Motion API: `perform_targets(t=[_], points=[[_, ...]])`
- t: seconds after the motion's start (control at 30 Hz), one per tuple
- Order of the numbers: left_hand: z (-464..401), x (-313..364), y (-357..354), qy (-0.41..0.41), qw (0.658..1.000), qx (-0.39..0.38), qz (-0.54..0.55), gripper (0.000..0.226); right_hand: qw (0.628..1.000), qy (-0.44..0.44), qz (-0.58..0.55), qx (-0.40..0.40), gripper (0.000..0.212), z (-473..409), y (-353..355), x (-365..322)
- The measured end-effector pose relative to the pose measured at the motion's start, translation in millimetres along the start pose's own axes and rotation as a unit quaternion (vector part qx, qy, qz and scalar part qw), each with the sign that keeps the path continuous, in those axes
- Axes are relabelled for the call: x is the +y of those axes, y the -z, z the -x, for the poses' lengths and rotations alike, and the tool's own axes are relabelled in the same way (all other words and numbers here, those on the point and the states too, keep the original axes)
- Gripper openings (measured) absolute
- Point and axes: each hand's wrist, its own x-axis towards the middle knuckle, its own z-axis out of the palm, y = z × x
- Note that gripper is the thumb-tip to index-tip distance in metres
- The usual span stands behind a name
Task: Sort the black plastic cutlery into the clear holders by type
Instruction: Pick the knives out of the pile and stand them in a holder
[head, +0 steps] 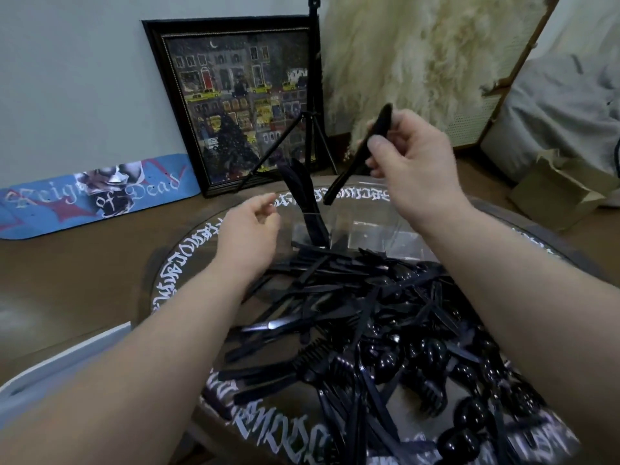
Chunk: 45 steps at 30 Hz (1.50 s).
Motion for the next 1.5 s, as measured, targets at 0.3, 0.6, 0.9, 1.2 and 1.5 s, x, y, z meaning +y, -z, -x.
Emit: perform_targets(t=[0.3, 0.6, 0.9, 1.2, 1.5], points=[[-63, -6, -19, -0.01, 0.992, -0.087, -0.086, 0.039, 0.938, -0.003, 0.273, -0.214, 0.01, -50, -69, 53], [-67, -16, -27, 0.001, 0.989, -0.137, -0.048, 0.02, 0.937, -0.061, 0.312, -0.142, 0.048, -46, -77, 76], [-65, -10, -20, -0.022, 0.991, -0.132, -0.019, 0.024, 0.939, -0.058, 0.291, -0.175, 0.035, -51, -86, 73], [-79, -8, -16, -0.039, 0.995, -0.09, 0.016, 0.029, 0.945, -0.064, 0.28, -0.155, 0.02, -65, -89, 73], [-87, -7, -9, 0.019, 0.992, -0.109, 0.068, 0.045, 0.944, -0.07, 0.273, -0.175, 0.014, -64, -90, 75]])
